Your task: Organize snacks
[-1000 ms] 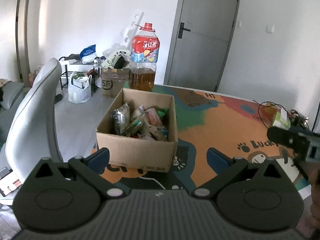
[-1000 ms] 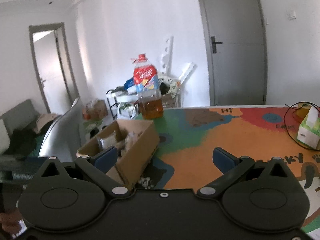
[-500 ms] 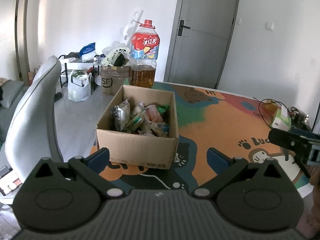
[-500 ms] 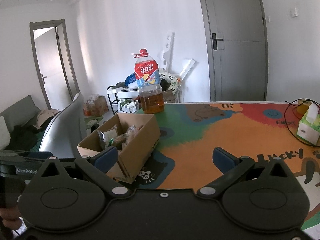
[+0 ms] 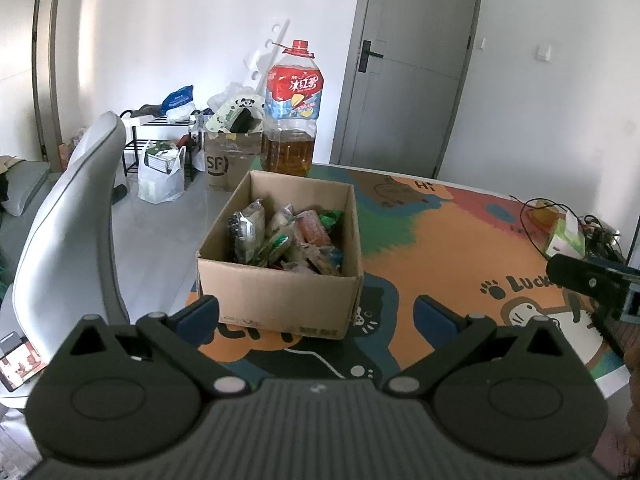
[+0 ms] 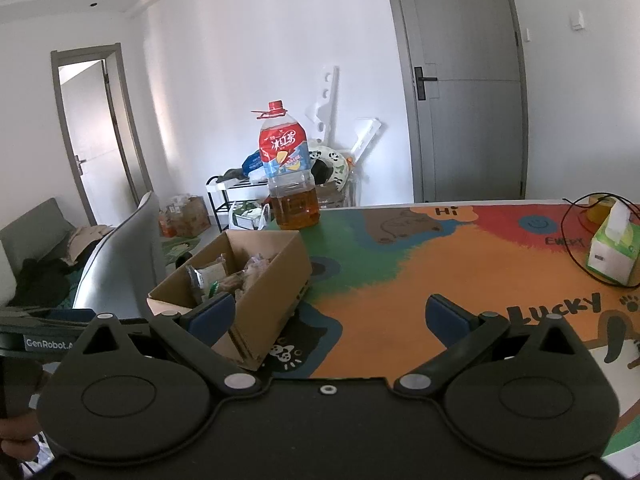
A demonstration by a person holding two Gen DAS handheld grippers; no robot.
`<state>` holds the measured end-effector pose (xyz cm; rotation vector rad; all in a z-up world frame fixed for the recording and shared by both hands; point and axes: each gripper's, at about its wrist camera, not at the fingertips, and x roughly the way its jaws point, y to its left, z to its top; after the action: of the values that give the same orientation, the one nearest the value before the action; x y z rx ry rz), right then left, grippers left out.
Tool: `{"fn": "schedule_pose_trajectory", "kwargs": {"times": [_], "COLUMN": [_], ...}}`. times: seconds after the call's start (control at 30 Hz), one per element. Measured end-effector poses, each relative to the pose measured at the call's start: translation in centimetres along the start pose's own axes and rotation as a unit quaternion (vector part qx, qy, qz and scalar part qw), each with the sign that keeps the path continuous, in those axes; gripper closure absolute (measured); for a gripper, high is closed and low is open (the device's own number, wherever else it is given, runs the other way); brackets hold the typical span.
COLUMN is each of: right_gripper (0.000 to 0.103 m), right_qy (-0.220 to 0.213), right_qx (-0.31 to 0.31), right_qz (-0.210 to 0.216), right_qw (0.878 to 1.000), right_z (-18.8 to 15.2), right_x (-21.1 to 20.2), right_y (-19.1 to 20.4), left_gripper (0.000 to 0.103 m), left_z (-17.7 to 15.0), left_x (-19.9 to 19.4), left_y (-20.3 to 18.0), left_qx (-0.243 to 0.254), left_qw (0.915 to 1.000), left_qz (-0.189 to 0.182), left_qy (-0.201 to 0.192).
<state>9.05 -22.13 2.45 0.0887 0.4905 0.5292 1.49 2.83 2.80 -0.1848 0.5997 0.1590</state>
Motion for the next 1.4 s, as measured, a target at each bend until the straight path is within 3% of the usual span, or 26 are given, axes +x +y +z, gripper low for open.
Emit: {"fn": "schedule_pose_trajectory", "kwargs": {"times": [1.4], "right_gripper": [0.0], "right_qy": [0.001], "right_qx": [-0.003], "right_qz": [0.009], "right_qw": [1.0], "right_z": [0.04], "right_x": [-0.06], "right_y": [-0.2], "left_gripper": [0.0], "left_z": [-0.21], "left_x": [-0.01], "left_y": [-0.1], "left_qx": [-0.002], "left_qw": [1.0], "left_qz": [0.002], "left_qy": [-0.002]}}
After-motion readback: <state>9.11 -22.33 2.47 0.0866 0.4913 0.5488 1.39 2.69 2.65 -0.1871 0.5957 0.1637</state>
